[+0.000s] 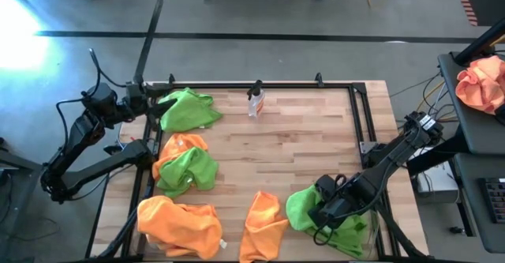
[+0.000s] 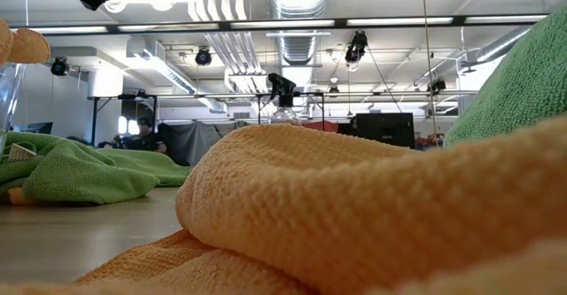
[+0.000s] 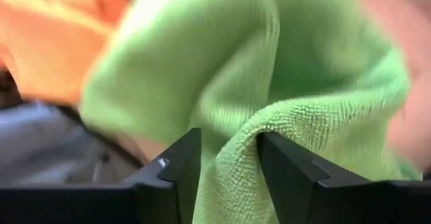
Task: Sort microfiber towel by color & place in baskets
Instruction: Put the green microfiber cloth into the right transparent bin, then put the orange microfiber cloth into the left transparent bin
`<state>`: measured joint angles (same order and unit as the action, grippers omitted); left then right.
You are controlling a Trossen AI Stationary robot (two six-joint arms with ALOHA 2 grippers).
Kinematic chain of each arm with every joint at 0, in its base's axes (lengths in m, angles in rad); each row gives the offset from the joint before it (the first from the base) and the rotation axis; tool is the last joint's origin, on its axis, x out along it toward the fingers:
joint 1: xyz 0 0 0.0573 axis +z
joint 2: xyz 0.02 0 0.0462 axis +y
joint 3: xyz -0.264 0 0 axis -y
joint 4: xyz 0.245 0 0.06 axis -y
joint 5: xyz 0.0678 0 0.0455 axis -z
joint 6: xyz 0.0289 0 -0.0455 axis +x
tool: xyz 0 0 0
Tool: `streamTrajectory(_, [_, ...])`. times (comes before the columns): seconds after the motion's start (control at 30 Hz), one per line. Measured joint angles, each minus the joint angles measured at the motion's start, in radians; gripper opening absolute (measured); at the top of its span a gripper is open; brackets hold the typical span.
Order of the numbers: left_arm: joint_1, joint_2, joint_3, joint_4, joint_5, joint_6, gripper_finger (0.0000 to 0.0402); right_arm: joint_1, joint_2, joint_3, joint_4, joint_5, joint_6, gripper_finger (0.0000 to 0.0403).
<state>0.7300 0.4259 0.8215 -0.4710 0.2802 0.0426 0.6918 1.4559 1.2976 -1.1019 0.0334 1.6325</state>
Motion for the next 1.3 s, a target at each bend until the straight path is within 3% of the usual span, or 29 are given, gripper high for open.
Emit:
streamTrajectory(0.17, [0.0, 0.0, 0.0, 0.0, 0.0, 0.0, 0.0185, -0.02, -0.003, 0.032, -0.01, 0.151, -0.049, 0.0144])
streamTrajectory(0.6, [0.0, 0.0, 0.0, 0.006, 0.0, 0.0, 0.0185, -0.038, -0.005, 0.202, -0.05, 0.133, -0.152, 0.0153])
streamTrajectory(0.73, [0.0, 0.0, 0.0, 0.007, 0.0, 0.0, 0.0185, -0.038, -0.005, 0.234, -0.086, 0.044, -0.138, 0.0155])
streamTrajectory(0.87, [0.0, 0.0, 0.0, 0.006, 0.0, 0.0, 0.0185, -0.038, -0.001, 0.233, -0.123, -0.184, -0.062, 0.0153])
streamTrajectory(0.97, [0.0, 0.0, 0.0, 0.006, 0.0, 0.0, 0.0185, -0.037, -0.001, 0.233, -0.117, -0.213, -0.042, 0.0155])
streamTrajectory(1.07, [0.0, 0.0, 0.0, 0.006, 0.0, 0.0, 0.0185, -0.038, -0.005, 0.233, -0.117, -0.13, -0.087, 0.0158])
streamTrajectory(1.3, [0.0, 0.0, 0.0, 0.006, 0.0, 0.0, 0.0185, -0.051, -0.006, 0.233, -0.114, 0.237, -0.25, 0.0153])
